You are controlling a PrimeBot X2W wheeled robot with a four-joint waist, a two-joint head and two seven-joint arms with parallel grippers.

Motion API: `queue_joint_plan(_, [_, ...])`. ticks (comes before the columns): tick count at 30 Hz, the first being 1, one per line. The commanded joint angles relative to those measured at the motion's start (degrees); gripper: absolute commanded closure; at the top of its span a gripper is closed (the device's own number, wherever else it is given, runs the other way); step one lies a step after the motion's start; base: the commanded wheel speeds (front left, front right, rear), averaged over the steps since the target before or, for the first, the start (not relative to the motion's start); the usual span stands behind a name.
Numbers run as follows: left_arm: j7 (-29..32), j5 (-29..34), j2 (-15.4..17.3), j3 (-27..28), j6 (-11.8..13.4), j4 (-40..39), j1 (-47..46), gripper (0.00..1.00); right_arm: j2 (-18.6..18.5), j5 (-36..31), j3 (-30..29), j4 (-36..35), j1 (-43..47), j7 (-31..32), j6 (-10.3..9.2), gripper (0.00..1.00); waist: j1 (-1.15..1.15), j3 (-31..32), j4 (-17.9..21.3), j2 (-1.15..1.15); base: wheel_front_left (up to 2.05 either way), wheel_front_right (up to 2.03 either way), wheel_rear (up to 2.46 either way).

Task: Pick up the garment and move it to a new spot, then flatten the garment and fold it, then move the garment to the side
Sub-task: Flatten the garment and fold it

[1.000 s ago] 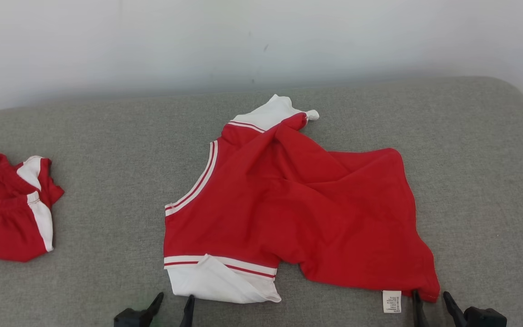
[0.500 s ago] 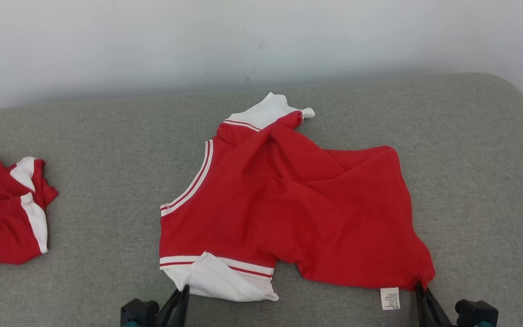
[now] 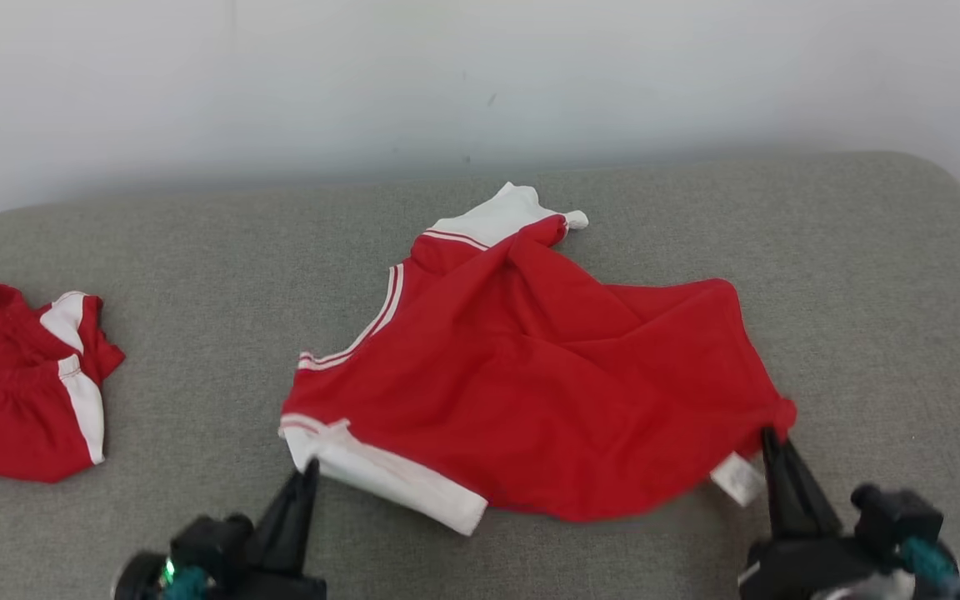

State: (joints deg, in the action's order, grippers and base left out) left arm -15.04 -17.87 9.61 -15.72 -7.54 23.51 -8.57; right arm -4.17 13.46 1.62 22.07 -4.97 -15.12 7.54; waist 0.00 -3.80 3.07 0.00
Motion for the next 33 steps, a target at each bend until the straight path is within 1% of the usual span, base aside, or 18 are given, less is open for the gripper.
queue_joint_plan(1, [-0.2, 0.0, 0.8, 0.3, 0.1, -1.4, -1.6, 1.0, -0.8, 0.2, 0.5, -0.9, -1.8, 0.0, -0.11, 1.0, 0.0, -0.2, 0.1, 0.0, 0.0, 0.0, 0.0])
queue_joint_plan(3, [-0.2, 0.2, 2.5, -0.4, 0.1, -3.7, -4.0, 1.0, -1.9, 0.9, 1.6, -2.0, -4.5, 0.0, -0.11, 1.0, 0.0, -0.5, 0.3, 0.0, 0.0, 0.0, 0.0])
queue_joint_plan(6, [0.7, -1.5, 5.7, -1.9, 0.1, -5.7, -10.2, 1.0, -3.8, 2.1, 3.1, -2.1, -10.8, 0.0, -0.11, 1.0, 0.0, -1.9, 0.5, 0.0, 0.0, 0.0, 0.0])
queue_joint_plan(8, [2.5, -2.1, 8.7, -3.7, 0.1, -7.1, -16.1, 1.0, -4.9, 3.2, 4.1, -1.3, -16.6, 0.0, -0.11, 1.0, 0.0, -3.8, 0.8, 0.0, 0.0, 0.0, 0.0])
queue_joint_plan(9, [3.3, -3.3, 9.5, -4.5, 0.1, -7.8, -19.2, 1.0, -5.2, 4.1, 4.5, -0.4, -19.6, 0.0, -0.11, 1.0, 0.0, -4.9, 0.9, 0.0, 0.0, 0.0, 0.0])
queue_joint_plan(13, [7.7, -6.9, 14.8, -8.5, 0.1, -9.5, -33.3, 1.0, -7.2, 7.3, 5.9, 2.5, -33.7, 1.4, -0.11, 1.0, 0.0, -10.7, 1.3, 0.0, 0.0, 0.0, 0.0])
queue_joint_plan(14, [8.6, -7.5, 16.1, -9.5, 0.1, -10.0, -37.2, 1.0, -8.3, 7.2, 6.2, 3.5, -37.4, 2.2, -0.11, 1.0, 0.0, -12.5, 1.4, 0.0, 0.0, 0.0, 0.0])
queue_joint_plan(16, [9.8, -9.3, 17.8, -11.2, 0.1, -9.8, -45.1, 1.0, -9.1, 8.1, 6.7, 5.3, -44.8, 3.1, -0.11, 1.0, 0.0, -15.6, 1.3, 0.0, 0.0, 0.0, 0.0])
queue_joint_plan(20, [11.9, -13.3, 19.6, -12.6, 0.1, -7.0, -59.8, 1.0, -11.1, 9.7, 7.6, 9.0, -59.3, 7.0, -0.11, 1.0, 0.0, -21.6, 1.2, 0.0, 0.0, 0.0, 0.0])
queue_joint_plan(24, [13.3, -15.8, 20.1, -14.5, 0.1, -2.7, -73.2, 1.0, -12.5, 11.7, 7.7, 13.5, -73.6, 10.1, -0.11, 1.0, 0.0, -26.3, 1.2, 0.0, 0.0, 0.0, 0.0])
queue_joint_plan(27, [13.6, -18.1, 19.5, -14.9, 0.1, 1.3, -81.7, 1.0, -13.4, 12.2, 8.5, 17.4, -82.8, 12.0, -0.11, 1.0, 0.0, -28.9, 1.0, 0.0, 0.0, 0.0, 0.0])
queue_joint_plan(28, [13.2, -19.3, 19.1, -15.3, 0.1, 3.9, -87.1, 1.0, -14.0, 12.0, 8.7, 19.5, -88.4, 12.4, -0.11, 1.0, 0.0, -30.4, 0.9, 0.0, 0.0, 0.0, 0.0])
queue_joint_plan(30, [12.9, -20.5, 18.0, -15.6, 0.1, 7.0, -91.9, 1.0, -14.6, 11.4, 9.4, 21.4, -93.0, 12.3, -0.11, 1.0, 0.0, -31.6, 0.6, 0.0, 0.0, 0.0, 0.0])
queue_joint_plan(33, [11.8, -21.5, 17.4, -17.2, 0.1, 11.0, -98.3, 1.0, -15.1, 10.3, 10.8, 24.5, -98.5, 12.6, -0.11, 1.0, 0.0, -33.2, 0.4, 0.0, 0.0, 0.0, 0.0])
